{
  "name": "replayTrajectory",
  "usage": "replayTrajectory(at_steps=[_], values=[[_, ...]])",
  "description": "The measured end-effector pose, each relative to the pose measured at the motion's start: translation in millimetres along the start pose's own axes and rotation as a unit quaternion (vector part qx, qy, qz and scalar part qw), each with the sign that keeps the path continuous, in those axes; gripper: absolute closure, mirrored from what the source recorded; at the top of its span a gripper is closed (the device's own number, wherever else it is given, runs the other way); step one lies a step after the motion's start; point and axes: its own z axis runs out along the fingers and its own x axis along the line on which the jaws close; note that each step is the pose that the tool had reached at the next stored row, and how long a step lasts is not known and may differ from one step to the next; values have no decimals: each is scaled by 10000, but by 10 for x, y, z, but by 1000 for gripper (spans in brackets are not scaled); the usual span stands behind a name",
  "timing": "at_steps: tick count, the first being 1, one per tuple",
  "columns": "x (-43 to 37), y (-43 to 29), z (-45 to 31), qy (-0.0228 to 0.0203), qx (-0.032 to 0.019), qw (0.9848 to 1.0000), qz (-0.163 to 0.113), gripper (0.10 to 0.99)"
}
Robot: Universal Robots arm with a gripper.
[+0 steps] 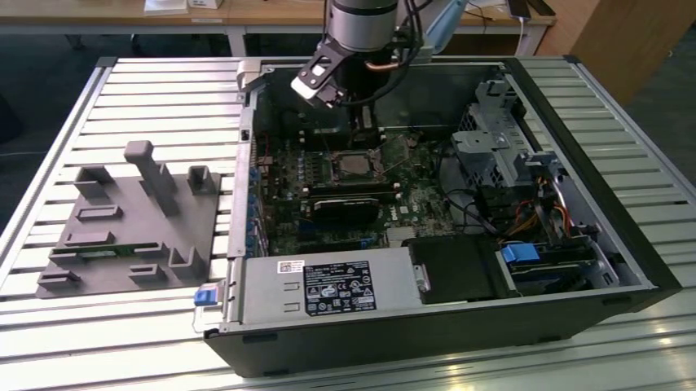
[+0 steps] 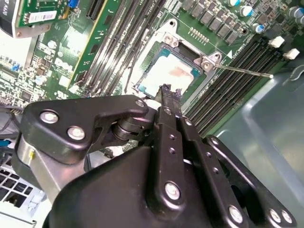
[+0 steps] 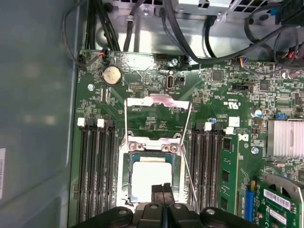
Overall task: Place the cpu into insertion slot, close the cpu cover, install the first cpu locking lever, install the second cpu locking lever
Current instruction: 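Close the cpu cover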
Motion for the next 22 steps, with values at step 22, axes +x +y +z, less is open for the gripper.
replayTrajectory(at_steps=[22], values=[[-17,411,-10,3,48,10000,-2,980]])
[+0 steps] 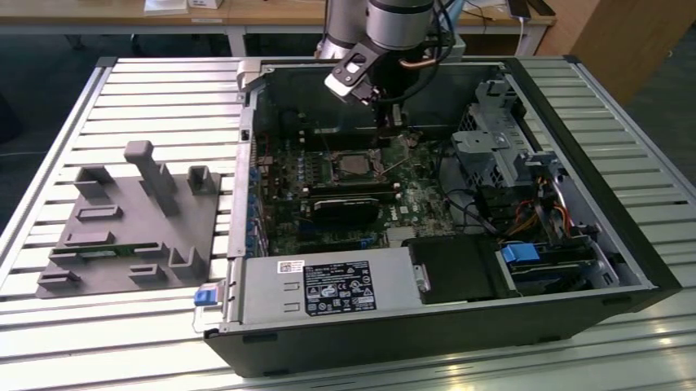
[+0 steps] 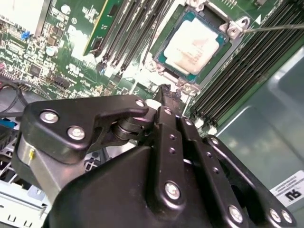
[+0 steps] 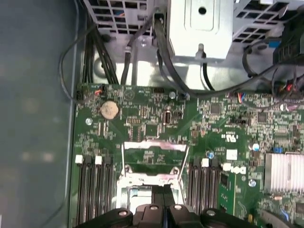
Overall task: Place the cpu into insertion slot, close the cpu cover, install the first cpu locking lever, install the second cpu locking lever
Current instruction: 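Close the cpu cover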
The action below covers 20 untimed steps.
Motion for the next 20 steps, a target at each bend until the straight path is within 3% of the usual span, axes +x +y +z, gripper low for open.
replayTrajectory(at_steps=[11,20], values=[[-4,64,-60,1,5,10000,0,980],[-10,254,-55,1,23,10000,-1,980]])
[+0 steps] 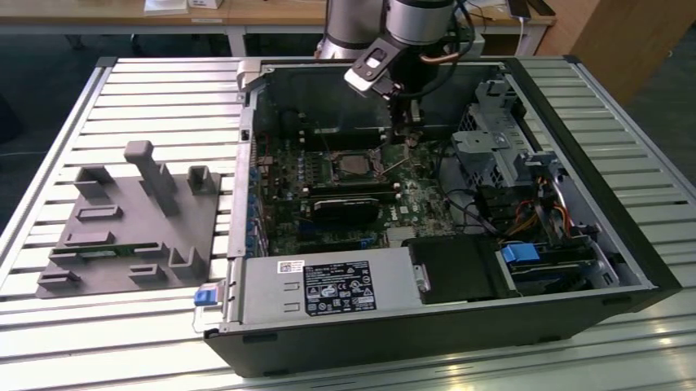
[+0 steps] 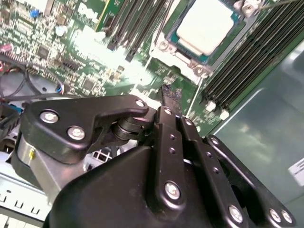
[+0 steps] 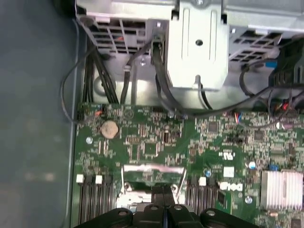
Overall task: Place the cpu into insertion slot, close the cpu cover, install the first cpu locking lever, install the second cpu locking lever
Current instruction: 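Close the cpu cover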
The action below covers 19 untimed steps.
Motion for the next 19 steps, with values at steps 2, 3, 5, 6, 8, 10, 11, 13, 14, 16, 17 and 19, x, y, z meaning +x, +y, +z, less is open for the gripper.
replayTrajectory(at_steps=[2,3,5,6,8,10,11,13,14,16,17,19], values=[[-1,57,2,0,17,10000,0,980],[-1,84,4,0,27,10000,-1,980],[-1,131,6,1,38,10000,-1,980],[1,150,7,0,39,10000,-1,980],[6,182,9,1,39,10000,-1,980],[16,212,13,1,39,10000,-1,980],[19,227,16,2,39,10000,-1,980],[22,261,19,0,42,10000,-1,980],[23,278,21,0,44,10000,-2,980],[29,304,24,0,47,10000,-2,980],[30,313,26,0,47,10000,-2,980],[38,332,30,2,48,10000,-2,980]])
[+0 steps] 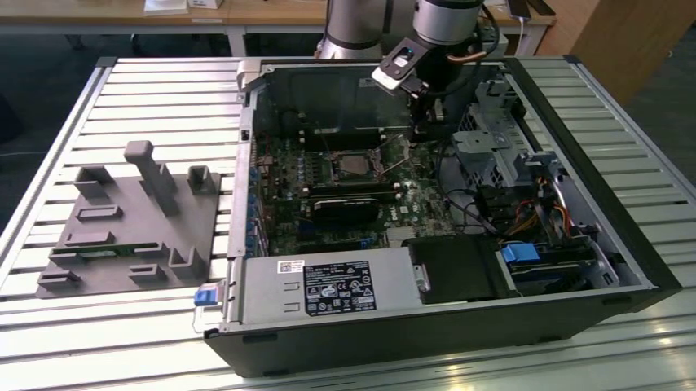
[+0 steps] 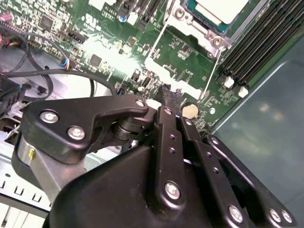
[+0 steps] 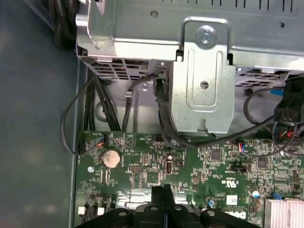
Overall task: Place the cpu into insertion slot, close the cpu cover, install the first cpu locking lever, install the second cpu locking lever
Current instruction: 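Close the cpu cover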
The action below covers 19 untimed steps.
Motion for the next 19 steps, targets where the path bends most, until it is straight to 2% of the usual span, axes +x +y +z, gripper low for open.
replayTrajectory(at_steps=[9,19], values=[[32,85,51,-1,28,10000,-1,980],[47,90,155,0,38,10000,-1,980]])
